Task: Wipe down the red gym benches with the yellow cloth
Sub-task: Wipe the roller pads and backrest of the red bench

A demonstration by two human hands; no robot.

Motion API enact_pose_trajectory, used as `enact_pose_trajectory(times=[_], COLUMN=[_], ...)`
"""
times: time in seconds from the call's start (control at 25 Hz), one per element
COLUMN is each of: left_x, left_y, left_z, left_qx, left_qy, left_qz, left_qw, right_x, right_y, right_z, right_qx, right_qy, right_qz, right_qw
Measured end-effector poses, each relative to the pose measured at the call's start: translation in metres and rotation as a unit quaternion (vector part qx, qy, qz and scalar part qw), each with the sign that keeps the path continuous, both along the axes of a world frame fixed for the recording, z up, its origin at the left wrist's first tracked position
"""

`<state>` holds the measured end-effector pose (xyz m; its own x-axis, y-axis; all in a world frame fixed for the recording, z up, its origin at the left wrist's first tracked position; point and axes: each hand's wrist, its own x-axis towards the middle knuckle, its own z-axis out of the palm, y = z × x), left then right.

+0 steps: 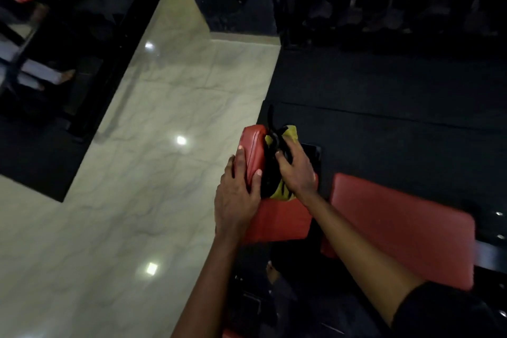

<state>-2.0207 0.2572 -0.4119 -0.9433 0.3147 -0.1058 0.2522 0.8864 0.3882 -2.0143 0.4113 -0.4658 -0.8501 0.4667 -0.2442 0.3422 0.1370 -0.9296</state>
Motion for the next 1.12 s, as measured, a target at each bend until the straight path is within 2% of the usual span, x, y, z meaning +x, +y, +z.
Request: enact_pose_trajectory(times=[0.16, 0.36, 0.56, 0.68, 0.84, 1.0, 1.12], left_x=[0.003, 0.005, 0.006, 0.005, 0.009, 0.011, 0.008], left_y=[0.003, 0.009, 0.011, 0.01, 0.004, -0.001, -0.002], left_z=[-0.001, -0.002, -0.002, -0.006, -0.014, -0.017, -0.02], left_qx=[-0.03, -0.047, -0.05, -0.044, -0.024, -0.018, -0.036], left_qy=[0.015, 0.038, 0.039, 0.056, 0.129, 0.167, 0.19], left_qz=[0.035, 0.039, 0.045, 0.049, 0.005, -0.069, -0.106], left_qw=[0.999, 0.997, 0.997, 0.996, 0.991, 0.983, 0.975], right_x=[-0.018, -0.019, -0.001, -0.012, -0.003, -0.005, -0.016], right_y=[0.026, 0.021, -0.002, 0.008, 0.015, 0.023, 0.022], right_z=[-0.027, -0.043, -0.019, -0.033, -0.073, -0.077, -0.052], right_qx=[-0.067, -0.072, 0.047, 0.055, -0.056, -0.043, -0.001], right_qy=[-0.04, -0.044, 0.065, 0.08, 0.029, -0.005, 0.064], right_qz=[0.015, -0.021, -0.012, 0.003, -0.031, -0.03, -0.029], right_qw=[0.997, 0.996, 0.997, 0.995, 0.998, 0.999, 0.998])
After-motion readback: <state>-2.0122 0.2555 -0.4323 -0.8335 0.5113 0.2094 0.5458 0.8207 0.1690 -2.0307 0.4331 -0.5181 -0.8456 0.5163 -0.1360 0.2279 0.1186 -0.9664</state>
